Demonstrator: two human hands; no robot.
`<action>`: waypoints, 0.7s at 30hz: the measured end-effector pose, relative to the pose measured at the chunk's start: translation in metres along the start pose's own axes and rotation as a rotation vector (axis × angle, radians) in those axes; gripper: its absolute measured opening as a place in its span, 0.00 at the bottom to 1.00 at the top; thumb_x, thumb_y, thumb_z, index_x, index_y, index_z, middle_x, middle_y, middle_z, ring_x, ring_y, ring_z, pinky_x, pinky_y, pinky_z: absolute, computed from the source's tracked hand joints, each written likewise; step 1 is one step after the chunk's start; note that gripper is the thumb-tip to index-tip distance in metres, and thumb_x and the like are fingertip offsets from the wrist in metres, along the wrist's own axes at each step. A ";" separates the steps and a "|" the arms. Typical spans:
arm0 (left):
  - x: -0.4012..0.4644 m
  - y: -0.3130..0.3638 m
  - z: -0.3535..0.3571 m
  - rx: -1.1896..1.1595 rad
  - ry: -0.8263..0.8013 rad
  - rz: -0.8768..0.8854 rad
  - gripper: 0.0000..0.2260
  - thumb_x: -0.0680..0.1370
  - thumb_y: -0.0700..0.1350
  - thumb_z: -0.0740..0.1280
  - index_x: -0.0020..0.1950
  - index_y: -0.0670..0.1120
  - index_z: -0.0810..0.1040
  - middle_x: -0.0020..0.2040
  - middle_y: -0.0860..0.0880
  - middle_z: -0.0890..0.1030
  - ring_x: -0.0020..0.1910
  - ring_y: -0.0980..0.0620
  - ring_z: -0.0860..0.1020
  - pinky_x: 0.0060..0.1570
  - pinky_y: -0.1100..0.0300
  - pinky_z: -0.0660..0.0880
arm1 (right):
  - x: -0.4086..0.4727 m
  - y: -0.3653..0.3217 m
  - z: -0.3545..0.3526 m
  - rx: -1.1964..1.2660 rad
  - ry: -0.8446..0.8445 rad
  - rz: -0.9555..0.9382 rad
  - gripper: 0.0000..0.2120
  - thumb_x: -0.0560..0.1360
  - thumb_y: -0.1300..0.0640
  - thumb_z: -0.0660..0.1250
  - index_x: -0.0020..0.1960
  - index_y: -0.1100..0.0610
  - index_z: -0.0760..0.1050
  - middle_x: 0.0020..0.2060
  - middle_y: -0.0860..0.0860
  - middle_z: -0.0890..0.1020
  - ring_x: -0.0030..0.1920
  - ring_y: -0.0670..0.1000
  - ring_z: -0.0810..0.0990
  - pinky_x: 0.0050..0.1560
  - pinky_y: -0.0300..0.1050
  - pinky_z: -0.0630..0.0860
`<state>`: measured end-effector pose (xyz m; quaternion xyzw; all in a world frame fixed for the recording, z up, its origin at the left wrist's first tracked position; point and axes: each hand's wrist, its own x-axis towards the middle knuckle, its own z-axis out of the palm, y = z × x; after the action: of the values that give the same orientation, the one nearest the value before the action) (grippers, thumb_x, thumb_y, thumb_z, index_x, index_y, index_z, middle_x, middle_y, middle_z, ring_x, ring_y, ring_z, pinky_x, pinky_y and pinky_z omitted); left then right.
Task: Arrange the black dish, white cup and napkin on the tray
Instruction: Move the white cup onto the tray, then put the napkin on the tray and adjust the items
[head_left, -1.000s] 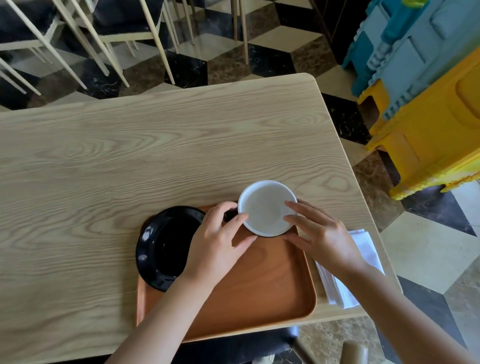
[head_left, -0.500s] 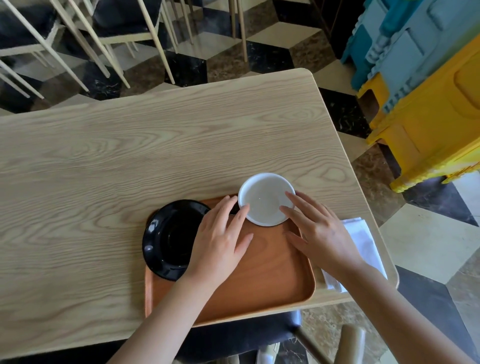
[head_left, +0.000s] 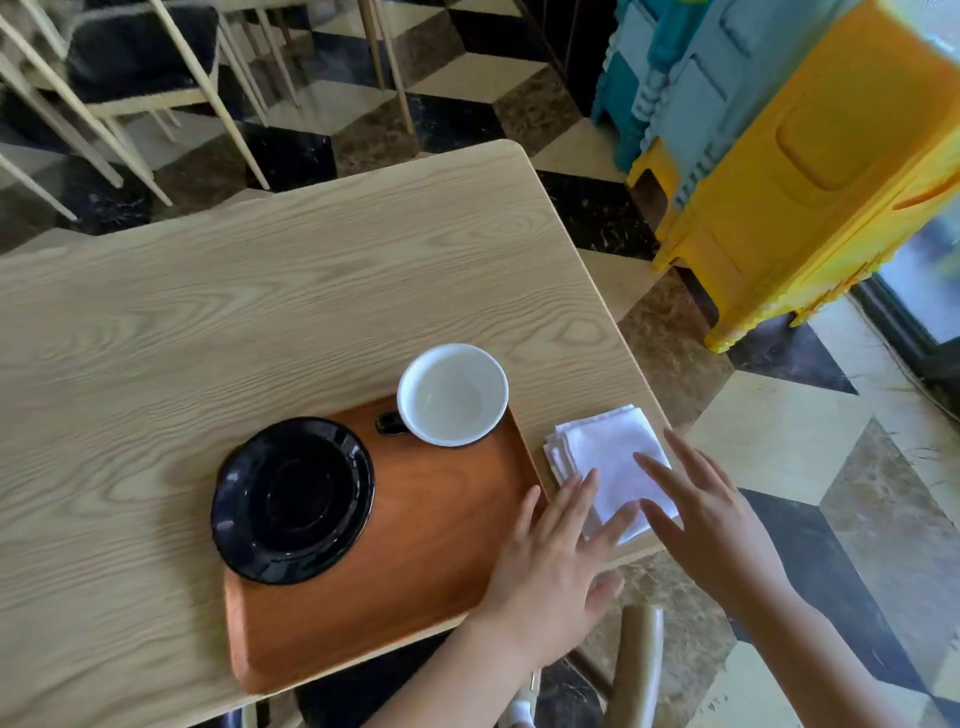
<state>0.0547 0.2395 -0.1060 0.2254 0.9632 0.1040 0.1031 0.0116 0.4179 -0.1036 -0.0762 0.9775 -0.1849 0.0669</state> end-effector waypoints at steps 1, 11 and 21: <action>0.001 -0.001 0.004 -0.003 -0.026 0.013 0.26 0.77 0.58 0.53 0.74 0.56 0.53 0.76 0.43 0.56 0.75 0.48 0.54 0.69 0.41 0.55 | -0.002 0.001 0.002 -0.001 -0.004 0.023 0.21 0.68 0.59 0.74 0.61 0.54 0.76 0.67 0.57 0.72 0.62 0.60 0.74 0.44 0.55 0.79; 0.002 -0.010 0.014 0.006 -0.097 0.079 0.25 0.80 0.55 0.52 0.75 0.53 0.49 0.77 0.43 0.41 0.75 0.48 0.38 0.66 0.44 0.31 | 0.006 -0.005 0.005 0.198 0.046 0.159 0.14 0.72 0.67 0.66 0.55 0.55 0.80 0.61 0.58 0.77 0.55 0.58 0.75 0.50 0.46 0.74; -0.012 -0.007 -0.007 -1.092 0.289 -0.400 0.18 0.77 0.45 0.64 0.66 0.52 0.68 0.66 0.56 0.73 0.65 0.63 0.69 0.62 0.68 0.68 | -0.004 -0.037 -0.034 0.659 0.110 0.169 0.22 0.71 0.71 0.66 0.44 0.43 0.81 0.46 0.41 0.82 0.41 0.35 0.79 0.39 0.21 0.71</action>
<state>0.0601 0.2271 -0.0988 -0.0624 0.7984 0.5921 0.0897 0.0143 0.3961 -0.0583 0.0409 0.8702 -0.4884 0.0504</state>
